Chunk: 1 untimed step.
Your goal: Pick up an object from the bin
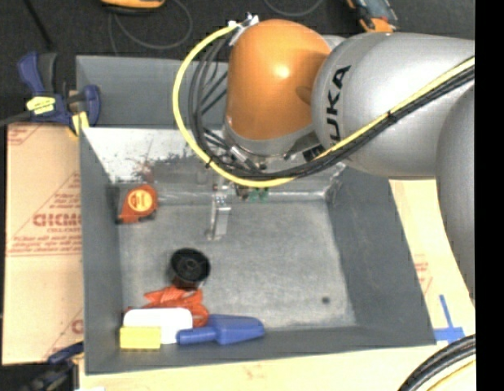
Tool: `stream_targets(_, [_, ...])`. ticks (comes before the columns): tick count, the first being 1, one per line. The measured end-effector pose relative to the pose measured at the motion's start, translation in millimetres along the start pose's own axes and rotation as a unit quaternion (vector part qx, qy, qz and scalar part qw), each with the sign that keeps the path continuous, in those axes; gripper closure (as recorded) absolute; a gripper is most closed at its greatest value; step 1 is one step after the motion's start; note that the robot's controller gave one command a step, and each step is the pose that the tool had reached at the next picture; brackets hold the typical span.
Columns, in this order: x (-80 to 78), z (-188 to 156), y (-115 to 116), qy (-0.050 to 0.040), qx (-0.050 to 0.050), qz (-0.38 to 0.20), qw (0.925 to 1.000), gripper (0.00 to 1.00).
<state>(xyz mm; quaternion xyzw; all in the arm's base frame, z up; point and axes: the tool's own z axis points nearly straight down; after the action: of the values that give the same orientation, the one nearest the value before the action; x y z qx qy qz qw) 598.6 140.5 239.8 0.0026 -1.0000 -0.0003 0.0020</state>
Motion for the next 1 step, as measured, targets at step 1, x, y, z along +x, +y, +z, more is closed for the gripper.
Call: stream_targets(1, [-1.1, -5.3, -0.9, -0.0040, -0.001, 0.002, 1.0000, 0.00])
